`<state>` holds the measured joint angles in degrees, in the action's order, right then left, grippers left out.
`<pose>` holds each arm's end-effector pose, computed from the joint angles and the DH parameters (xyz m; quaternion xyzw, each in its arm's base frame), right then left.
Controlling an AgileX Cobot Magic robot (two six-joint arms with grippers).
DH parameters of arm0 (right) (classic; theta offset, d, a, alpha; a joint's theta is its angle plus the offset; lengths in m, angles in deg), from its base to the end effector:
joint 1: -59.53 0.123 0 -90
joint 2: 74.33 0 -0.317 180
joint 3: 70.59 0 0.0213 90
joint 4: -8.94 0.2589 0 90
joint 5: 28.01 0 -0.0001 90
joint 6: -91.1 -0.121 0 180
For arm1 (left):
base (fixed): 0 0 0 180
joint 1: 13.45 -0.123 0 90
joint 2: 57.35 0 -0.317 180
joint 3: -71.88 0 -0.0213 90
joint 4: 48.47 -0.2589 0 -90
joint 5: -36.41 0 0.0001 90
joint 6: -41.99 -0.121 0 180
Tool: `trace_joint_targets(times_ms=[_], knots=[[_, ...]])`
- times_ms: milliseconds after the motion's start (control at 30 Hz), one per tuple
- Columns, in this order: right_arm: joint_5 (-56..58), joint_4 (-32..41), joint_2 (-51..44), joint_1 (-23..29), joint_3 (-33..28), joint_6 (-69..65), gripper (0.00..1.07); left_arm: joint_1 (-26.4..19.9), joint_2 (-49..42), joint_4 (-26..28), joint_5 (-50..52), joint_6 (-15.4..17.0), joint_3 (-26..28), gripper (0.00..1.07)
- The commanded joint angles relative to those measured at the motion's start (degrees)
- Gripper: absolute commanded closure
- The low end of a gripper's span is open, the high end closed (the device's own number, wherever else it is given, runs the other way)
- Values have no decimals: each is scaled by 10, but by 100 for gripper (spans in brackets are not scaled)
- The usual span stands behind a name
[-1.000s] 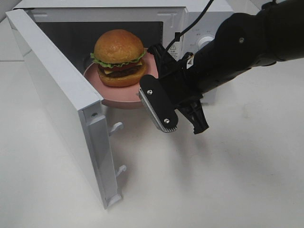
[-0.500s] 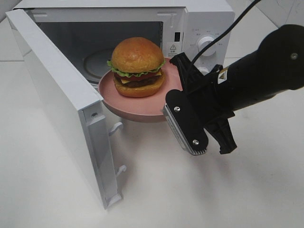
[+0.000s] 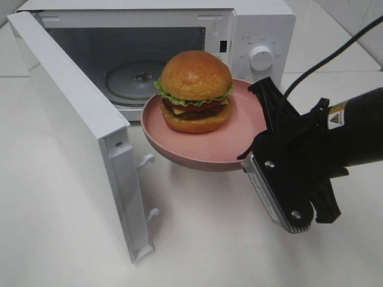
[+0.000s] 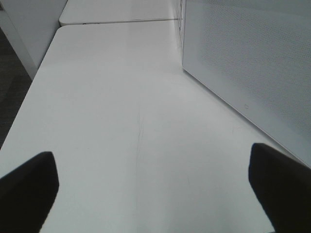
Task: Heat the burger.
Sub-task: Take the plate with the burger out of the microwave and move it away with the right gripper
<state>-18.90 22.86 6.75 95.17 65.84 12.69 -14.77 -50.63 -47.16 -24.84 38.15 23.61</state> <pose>0.2115 0.1574 0.2232 -0.8127 0.4283 -0.1579 0.3622 -0.0065 -0.0026 0.2725 0.0193 0.8489 0.0124 0.5281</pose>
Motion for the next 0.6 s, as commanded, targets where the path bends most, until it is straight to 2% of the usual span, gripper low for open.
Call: trace_joint_targets(times_ms=[33,433,600], knots=[[-32,5,-45,-1,-19,-18,107,-1,-9,3,-1,-1,-2,7],[21,-18,-175,-1,-74,-68,107,-1,-9,3,-1,-1,-2,7],[80,-75,-235,-1,-83,-110,107,-1,-9,3,-1,-1,-2,7]])
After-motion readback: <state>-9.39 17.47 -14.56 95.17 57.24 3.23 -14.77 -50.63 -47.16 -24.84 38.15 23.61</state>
